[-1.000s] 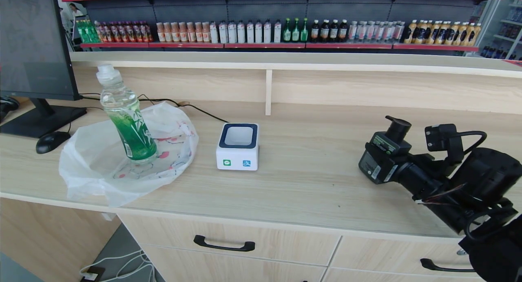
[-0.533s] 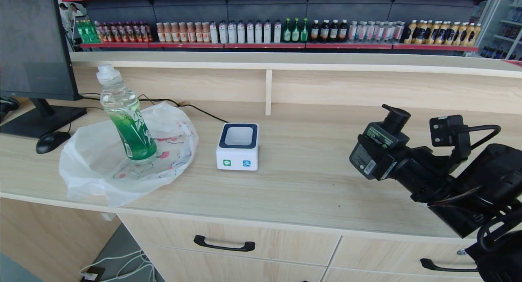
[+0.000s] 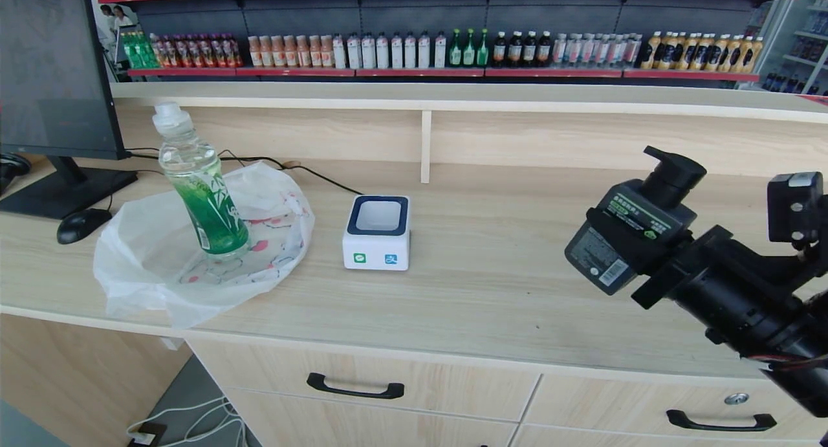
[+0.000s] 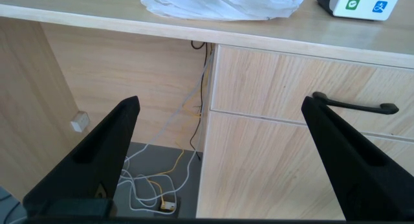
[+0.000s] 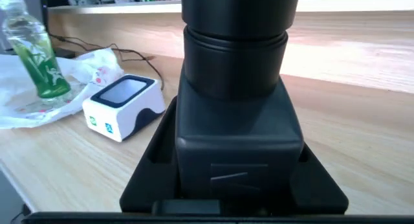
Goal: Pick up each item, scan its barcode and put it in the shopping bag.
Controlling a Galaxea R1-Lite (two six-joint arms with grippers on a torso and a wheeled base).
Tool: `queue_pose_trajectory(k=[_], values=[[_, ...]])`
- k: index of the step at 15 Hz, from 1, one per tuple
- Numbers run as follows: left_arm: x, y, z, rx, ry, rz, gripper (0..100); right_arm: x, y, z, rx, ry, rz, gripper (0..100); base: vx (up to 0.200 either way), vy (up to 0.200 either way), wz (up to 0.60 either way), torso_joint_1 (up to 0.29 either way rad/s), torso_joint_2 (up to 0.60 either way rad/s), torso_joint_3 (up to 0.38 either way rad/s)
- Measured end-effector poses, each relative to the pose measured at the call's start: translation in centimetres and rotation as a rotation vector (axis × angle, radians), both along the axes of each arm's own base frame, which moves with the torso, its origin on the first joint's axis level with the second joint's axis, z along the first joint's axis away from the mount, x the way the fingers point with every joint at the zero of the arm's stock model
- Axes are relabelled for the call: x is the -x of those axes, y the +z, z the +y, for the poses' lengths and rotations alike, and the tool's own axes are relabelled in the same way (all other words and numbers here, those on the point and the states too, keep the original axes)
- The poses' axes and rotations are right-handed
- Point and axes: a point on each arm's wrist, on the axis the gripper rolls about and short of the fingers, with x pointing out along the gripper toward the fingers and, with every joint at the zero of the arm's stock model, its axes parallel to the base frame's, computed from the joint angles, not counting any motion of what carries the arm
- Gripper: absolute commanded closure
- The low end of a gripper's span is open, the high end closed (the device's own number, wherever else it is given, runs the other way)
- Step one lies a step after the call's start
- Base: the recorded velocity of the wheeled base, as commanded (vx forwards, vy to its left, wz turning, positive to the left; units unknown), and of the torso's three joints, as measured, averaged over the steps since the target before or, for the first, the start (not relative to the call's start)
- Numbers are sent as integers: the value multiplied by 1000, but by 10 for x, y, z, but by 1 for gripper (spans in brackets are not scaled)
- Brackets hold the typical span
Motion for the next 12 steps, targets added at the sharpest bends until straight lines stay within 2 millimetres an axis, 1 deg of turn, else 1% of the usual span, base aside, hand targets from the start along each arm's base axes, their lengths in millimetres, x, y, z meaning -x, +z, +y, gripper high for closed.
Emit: queue_pose_trajectory(k=[2,4,5,8,12], values=[[0,0,0,0,0,0,0,11,5,4,-9,130,-15,100,0,0,0,0,0,0],[0,0,0,0,0,0,0,21,6,10,-41,258,15,100,0,0,0,0,0,0],[0,0,0,0,0,0,0,26,5,15,-71,307,45,100,0,0,0,0,0,0],[0,0,0,0,0,0,0,50,6,41,-157,523,146,100,0,0,0,0,0,0],[0,0,0,1,0,0,0,57,14,64,-246,665,218,100,0,0,0,0,0,0]])
